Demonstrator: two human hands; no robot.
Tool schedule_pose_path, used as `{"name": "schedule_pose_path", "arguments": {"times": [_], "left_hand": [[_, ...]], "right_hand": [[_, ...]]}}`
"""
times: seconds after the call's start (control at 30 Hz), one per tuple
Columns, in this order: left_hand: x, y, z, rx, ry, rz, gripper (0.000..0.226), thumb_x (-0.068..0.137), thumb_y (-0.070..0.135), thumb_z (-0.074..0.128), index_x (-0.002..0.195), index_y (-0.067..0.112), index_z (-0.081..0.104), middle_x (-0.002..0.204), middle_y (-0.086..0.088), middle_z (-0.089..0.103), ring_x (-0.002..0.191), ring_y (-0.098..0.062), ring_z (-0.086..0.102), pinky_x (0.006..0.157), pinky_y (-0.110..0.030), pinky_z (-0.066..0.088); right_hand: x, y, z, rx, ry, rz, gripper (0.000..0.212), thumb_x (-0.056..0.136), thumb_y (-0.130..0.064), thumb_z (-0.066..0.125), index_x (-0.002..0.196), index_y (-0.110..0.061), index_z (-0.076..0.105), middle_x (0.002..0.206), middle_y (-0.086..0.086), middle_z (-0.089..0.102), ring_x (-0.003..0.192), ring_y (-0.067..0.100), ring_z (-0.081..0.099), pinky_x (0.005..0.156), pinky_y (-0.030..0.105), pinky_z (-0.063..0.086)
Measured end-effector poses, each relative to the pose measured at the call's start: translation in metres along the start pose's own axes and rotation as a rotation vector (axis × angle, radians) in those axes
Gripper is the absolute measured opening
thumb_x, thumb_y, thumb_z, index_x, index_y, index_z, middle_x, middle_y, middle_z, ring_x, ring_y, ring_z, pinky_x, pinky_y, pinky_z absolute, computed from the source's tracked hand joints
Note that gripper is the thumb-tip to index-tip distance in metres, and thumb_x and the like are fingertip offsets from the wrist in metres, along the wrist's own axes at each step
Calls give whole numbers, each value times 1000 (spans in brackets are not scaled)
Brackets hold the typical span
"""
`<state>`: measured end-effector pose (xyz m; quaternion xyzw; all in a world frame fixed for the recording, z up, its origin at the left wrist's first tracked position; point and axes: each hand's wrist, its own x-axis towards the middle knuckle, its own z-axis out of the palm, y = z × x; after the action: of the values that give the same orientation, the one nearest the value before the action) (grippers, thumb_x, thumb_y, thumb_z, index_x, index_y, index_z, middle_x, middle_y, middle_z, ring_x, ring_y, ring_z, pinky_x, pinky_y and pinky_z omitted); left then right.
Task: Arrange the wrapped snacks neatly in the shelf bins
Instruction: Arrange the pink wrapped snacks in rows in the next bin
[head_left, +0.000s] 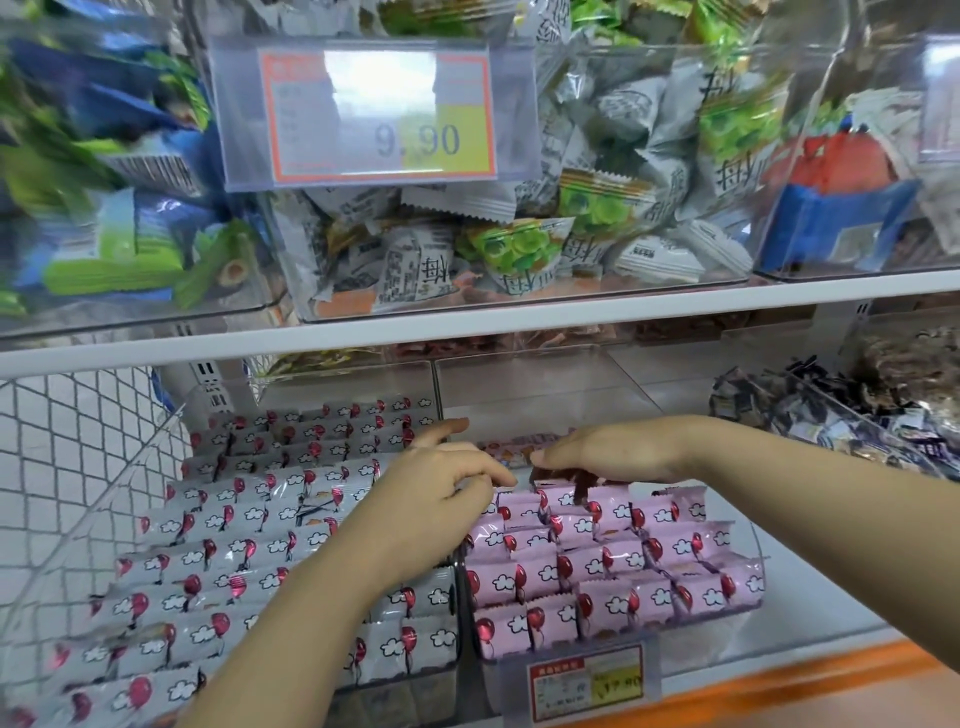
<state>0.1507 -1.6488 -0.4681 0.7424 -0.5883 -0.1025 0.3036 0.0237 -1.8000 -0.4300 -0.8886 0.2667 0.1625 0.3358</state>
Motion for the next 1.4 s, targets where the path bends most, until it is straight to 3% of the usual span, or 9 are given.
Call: {"name": "schedule_pose_path", "arguments": {"times": [0.13, 0.27, 0.43, 0.63, 0.73, 0.83, 0.93, 1.17, 1.4], "left_hand": [[-4, 5, -8, 37, 9, 16, 30, 96, 21, 42, 102, 39, 64, 96, 32, 55, 107, 7, 44, 95, -18, 34], [5, 19, -25, 81, 25, -16, 25, 96, 21, 45, 100, 40, 61, 69, 21, 57, 49, 7, 48, 50, -7, 37], [64, 28, -26, 155, -146, -18, 25, 92, 13, 51, 111, 26, 62, 112, 12, 61, 97, -2, 57, 86, -14, 42], [141, 5, 6, 448, -501, -105, 34, 89, 7, 56, 123, 7, 56, 121, -8, 59, 91, -15, 57, 71, -9, 43], [157, -11, 20, 626, -554, -186, 39, 87, 13, 61, 126, 11, 56, 123, -9, 59, 107, -23, 57, 92, -31, 48], [156, -23, 38, 904, -701, -180, 48, 83, 17, 63, 129, 11, 48, 122, -9, 58, 109, -26, 55, 87, -32, 45], [158, -32, 47, 917, -660, -172, 50, 81, 19, 66, 126, 12, 46, 121, -11, 56, 108, -26, 53, 81, -31, 42], [160, -40, 60, 929, -707, -196, 26, 88, 41, 54, 89, 15, 53, 91, -5, 53, 82, -21, 49, 69, -29, 36], [150, -6, 24, 621, -423, -114, 45, 84, 49, 52, 84, 5, 64, 72, -4, 52, 65, -17, 46, 58, -26, 31]], "right_hand": [[-11, 5, -13, 5, 194, -140, 38, 98, -40, 37, 112, -14, 60, 102, -5, 61, 96, 14, 56, 96, 33, 43], [-34, 28, -19, -53, 539, -287, 21, 94, -30, 51, 110, -26, 63, 110, -13, 65, 101, 2, 57, 86, 11, 41], [-42, 68, -11, 64, 849, -267, 22, 91, -19, 57, 111, -22, 67, 112, -12, 64, 102, -1, 53, 82, 5, 37], [-34, 100, -8, 287, 724, -239, 28, 87, -23, 64, 114, -19, 67, 113, -6, 66, 103, 7, 61, 96, 23, 44], [-29, 107, -12, 285, 709, -252, 27, 85, -27, 65, 111, -26, 68, 105, -12, 67, 94, 2, 62, 87, 16, 45], [-24, 111, -14, 332, 715, -276, 21, 84, -27, 66, 104, -30, 69, 83, -24, 63, 71, -13, 58, 71, 5, 42], [-18, 113, -13, 397, 733, -284, 18, 84, -24, 66, 100, -29, 70, 68, -26, 57, 56, -17, 53, 63, 2, 38], [-19, 111, -13, 433, 711, -246, 20, 83, -26, 64, 102, -34, 69, 69, -27, 60, 69, -10, 60, 66, 2, 41], [-24, 109, -13, 447, 676, -235, 20, 85, -26, 64, 102, -35, 68, 85, -22, 65, 83, 6, 66, 76, 12, 48]]}}
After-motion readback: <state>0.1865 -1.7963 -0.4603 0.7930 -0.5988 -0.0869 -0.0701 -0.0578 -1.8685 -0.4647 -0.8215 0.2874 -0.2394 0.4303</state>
